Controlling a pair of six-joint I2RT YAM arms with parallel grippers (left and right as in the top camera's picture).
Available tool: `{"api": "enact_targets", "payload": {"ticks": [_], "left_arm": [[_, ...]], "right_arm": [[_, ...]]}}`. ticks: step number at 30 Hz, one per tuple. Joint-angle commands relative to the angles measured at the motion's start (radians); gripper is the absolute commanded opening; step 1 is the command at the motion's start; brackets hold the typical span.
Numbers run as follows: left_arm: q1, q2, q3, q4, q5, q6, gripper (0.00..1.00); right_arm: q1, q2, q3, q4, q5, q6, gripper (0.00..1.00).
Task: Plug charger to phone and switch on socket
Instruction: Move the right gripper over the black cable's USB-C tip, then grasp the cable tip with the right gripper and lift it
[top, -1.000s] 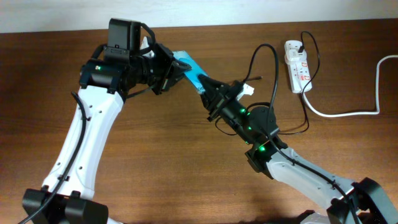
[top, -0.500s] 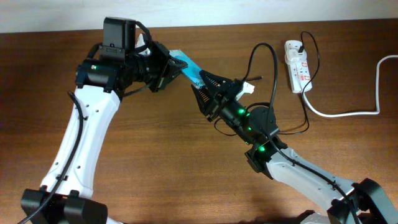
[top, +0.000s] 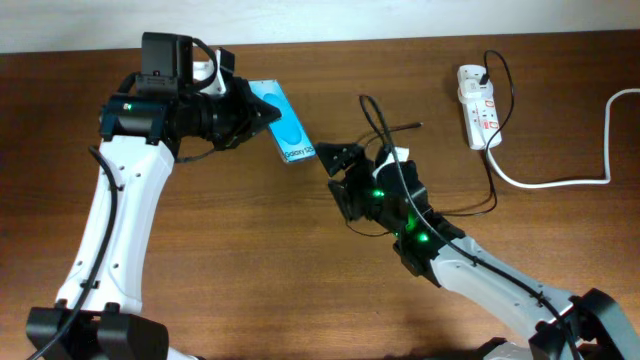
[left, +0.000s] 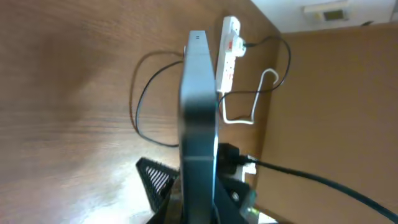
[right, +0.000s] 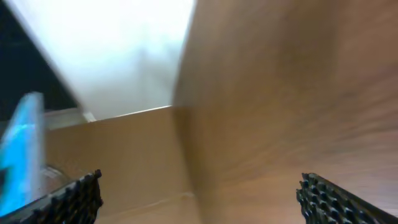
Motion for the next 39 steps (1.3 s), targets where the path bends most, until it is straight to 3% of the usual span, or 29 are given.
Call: {"api": "enact_targets", "payload": {"ticks": [1, 4, 8, 11, 12, 13, 17, 21, 24, 29, 39], "left_arm": [[0.014, 0.007, 0.014, -0.019, 0.038, 0.065, 0.0], [0.044, 0.007, 0.014, -0.085, 0.053, 0.095, 0.0], [0.069, 0.007, 0.014, -0.125, 0.065, 0.095, 0.0], [0.069, 0.007, 0.014, -0.125, 0.065, 0.095, 0.0], [0.069, 0.007, 0.014, -0.128, 0.064, 0.095, 0.0], [0.069, 0.007, 0.014, -0.13, 0.064, 0.095, 0.0], [0.068, 0.007, 0.014, -0.145, 0.064, 0.095, 0.0], [0.068, 0.007, 0.014, -0.151, 0.063, 0.095, 0.0], [0.068, 0.007, 0.014, -0.151, 0.06, 0.095, 0.0], [0.068, 0.007, 0.014, -0.151, 0.06, 0.095, 0.0], [0.069, 0.007, 0.014, -0.151, 0.051, 0.095, 0.0]], "right_arm": [[-0.043, -0.052, 0.0, -0.116, 0.03, -0.182, 0.98], [-0.083, -0.203, 0.001, -0.292, 0.103, -0.274, 0.98], [-0.082, -0.486, 0.013, -0.728, 0.306, -0.286, 0.98], [-0.082, -0.513, 0.013, -0.75, 0.418, -0.285, 0.98], [-0.082, -0.496, 0.013, -0.736, 0.481, -0.286, 0.97], [-0.082, -0.458, 0.013, -0.716, 0.548, -0.286, 0.88], [-0.137, -0.228, 0.074, -0.595, 0.535, -0.286, 0.85], [-0.308, 0.073, 0.334, -0.663, 0.273, -0.267, 0.77], [-0.384, 0.243, 0.459, -0.703, 0.128, -0.157, 0.73], [-0.413, 0.331, 0.465, -0.601, 0.122, -0.01, 0.67], [-0.469, 0.599, 0.641, -0.591, 0.019, -0.007, 0.6]]}}
